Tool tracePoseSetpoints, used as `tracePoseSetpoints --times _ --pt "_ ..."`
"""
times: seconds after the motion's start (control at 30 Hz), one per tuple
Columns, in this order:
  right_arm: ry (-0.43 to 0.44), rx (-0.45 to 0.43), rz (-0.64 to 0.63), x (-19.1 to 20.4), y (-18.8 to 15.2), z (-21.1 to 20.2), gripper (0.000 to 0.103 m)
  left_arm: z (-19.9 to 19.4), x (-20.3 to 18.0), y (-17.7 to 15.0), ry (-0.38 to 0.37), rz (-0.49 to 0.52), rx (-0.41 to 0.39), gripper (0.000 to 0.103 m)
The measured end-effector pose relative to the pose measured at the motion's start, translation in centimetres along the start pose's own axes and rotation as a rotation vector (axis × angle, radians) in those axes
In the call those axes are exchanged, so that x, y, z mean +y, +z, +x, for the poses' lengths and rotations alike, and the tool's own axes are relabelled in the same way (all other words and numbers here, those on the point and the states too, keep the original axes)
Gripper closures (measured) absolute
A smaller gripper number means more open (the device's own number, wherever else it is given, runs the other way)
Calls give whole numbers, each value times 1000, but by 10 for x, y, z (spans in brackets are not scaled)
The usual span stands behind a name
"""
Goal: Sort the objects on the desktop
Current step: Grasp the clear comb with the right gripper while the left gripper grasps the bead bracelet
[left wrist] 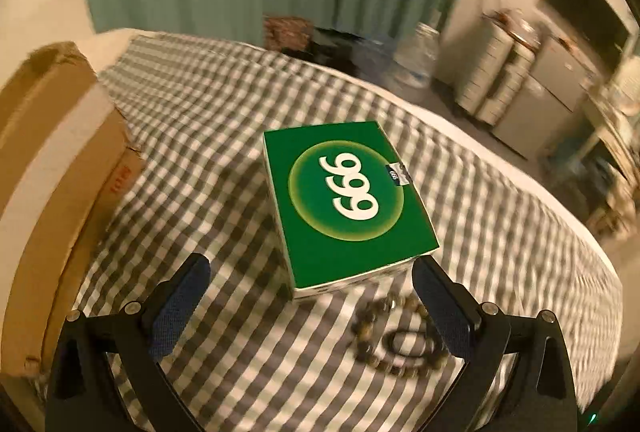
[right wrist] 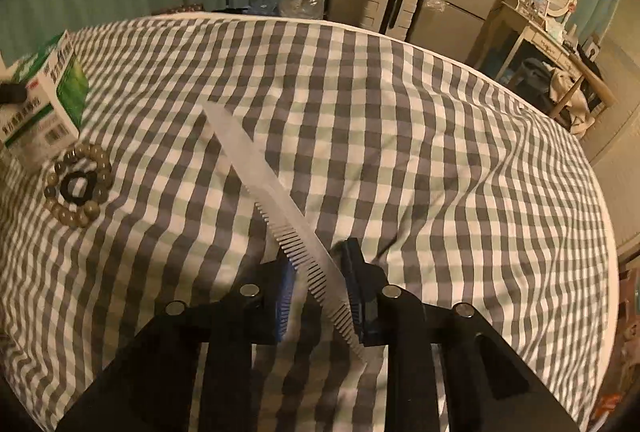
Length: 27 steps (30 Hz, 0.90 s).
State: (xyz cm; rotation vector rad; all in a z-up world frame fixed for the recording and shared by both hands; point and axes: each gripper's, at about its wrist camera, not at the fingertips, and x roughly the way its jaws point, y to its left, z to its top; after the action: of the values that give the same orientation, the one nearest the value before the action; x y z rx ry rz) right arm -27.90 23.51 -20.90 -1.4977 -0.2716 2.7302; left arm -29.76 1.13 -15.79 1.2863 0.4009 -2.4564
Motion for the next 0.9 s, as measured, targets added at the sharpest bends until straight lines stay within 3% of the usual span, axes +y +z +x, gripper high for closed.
tracePoseSetpoints --times 0.13,0.23,0.3,0.37,0.43,0.5,0.57,0.7,0.77,0.83,0.87,0.9 --pt "-2 4 9 0 0 -2 86 10 -19 0 144 6 7 0" --pt "22 6 42 -8 3 -4 90 26 -27 3 195 4 55 0" --pt "39 9 64 -11 0 -6 93 41 -31 10 196 11 98 0" --pt "85 22 116 -16 -3 -9 95 54 -19 13 142 7 136 2" --pt "152 29 168 -21 -5 -12 98 54 1 10 89 -4 147 22" --pt "222 35 222 -27 -7 -16 99 56 20 9 70 2 173 64" --pt "277 40 254 -31 -5 -19 99 58 41 7 46 -2 199 73" --pt "311 48 247 -21 -3 -29 99 54 88 -2 -1 27 220 80" --pt "326 49 242 -9 -6 -36 99 41 100 -11 -39 73 217 80" --pt "359 52 251 -7 -6 -38 99 27 112 -17 -78 69 206 74" --pt "365 52 251 -5 -8 -40 99 20 114 -18 -102 57 200 54" --pt "359 56 245 -2 -8 -42 99 14 115 -19 -122 43 192 25"
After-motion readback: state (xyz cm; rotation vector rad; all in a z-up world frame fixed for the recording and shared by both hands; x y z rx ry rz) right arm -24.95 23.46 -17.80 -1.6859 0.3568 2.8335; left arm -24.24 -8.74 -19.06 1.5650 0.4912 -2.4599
